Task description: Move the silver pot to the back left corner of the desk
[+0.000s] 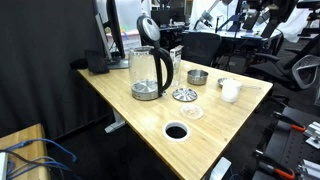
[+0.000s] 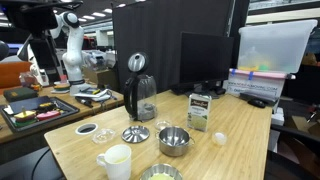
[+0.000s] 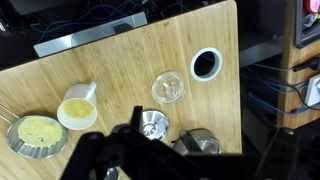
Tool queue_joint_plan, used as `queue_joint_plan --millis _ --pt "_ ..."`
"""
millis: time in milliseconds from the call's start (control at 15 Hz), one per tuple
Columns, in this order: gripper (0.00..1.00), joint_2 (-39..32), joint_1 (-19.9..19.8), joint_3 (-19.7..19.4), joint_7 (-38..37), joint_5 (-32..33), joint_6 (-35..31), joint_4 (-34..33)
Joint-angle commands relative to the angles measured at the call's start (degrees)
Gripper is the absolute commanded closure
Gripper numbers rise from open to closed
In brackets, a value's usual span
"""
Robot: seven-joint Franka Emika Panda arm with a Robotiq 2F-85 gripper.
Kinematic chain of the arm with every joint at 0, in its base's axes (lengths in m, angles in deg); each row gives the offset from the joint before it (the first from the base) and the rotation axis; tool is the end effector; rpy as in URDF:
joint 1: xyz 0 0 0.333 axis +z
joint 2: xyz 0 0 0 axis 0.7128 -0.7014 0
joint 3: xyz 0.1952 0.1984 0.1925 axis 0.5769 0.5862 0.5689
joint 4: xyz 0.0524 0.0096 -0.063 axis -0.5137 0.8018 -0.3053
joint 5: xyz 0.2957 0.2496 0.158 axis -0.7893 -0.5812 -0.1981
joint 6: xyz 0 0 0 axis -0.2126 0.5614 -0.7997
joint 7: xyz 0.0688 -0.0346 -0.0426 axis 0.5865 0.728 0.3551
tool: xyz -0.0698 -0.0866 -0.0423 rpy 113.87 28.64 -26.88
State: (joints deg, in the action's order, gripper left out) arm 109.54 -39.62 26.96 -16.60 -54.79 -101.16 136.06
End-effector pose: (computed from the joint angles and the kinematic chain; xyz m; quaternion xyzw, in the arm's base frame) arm 0.2932 0.0756 0.4623 -0.9806 0.1261 -0.0740 0.1305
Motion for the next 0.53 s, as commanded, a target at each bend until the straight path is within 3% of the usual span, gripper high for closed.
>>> queue_joint_plan --millis 0,267,467 --pt "0.0 -0.01 -0.73 0.56 0.49 -0.54 0.4 -0.16" --pt "0.0 -6.43 -2.53 -0.08 0.09 -0.11 -0.64 -3.5" --pt "0.0 -13.74 -5.61 -0.35 0.2 1.7 -5.03 -7.43"
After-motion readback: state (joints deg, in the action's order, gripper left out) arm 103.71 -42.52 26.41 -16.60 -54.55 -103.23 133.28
